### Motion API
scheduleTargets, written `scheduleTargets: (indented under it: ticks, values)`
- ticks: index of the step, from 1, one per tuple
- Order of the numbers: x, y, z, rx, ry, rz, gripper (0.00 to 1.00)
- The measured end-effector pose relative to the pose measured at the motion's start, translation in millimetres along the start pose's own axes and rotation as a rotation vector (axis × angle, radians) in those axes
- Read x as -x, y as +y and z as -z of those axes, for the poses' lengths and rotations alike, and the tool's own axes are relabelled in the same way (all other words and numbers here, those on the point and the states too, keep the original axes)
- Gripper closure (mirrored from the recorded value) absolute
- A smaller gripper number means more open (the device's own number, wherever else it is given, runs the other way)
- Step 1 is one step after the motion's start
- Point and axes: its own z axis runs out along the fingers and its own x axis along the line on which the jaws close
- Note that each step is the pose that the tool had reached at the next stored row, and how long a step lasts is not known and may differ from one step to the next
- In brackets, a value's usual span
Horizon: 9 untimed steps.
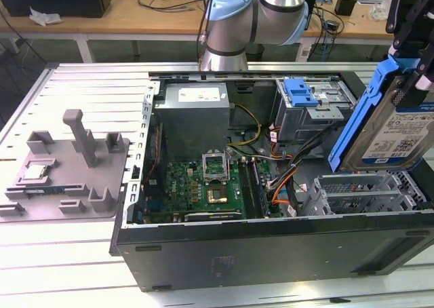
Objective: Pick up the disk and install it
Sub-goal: 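Insert the disk into the insertion slot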
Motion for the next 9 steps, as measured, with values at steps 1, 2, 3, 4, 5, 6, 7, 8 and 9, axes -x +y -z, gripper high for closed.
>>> scheduleTargets:
  ticks: [1,2,3,4,5,6,7,8,9]
  values:
    - [0.0,0.0,-0.2,0.0,-0.0001,0.0,0.63]
    - [0.0,0.0,-0.3,0.0,0.0,0.0,0.63]
    - [0.0,0.0,-0.4,0.0,-0.0001,0.0,0.63]
    - [0.2,0.0,-0.5,0.0001,-0.0001,0.0,0.63]
    - [0.4,0.0,-0.6,0.0,-0.0001,0.0,0.63]
    - [0.7,0.0,-0.7,0.0,0.0,0.0,0.63]
    - [1.0,0.0,-0.7,0.0,0.0,0.0,0.63]
    - [2.0,0.0,-0.9,0.0,-0.0001,0.0,0.63]
    - [2.4,0.0,-1.1,0.0,-0.0001,0.0,0.63]
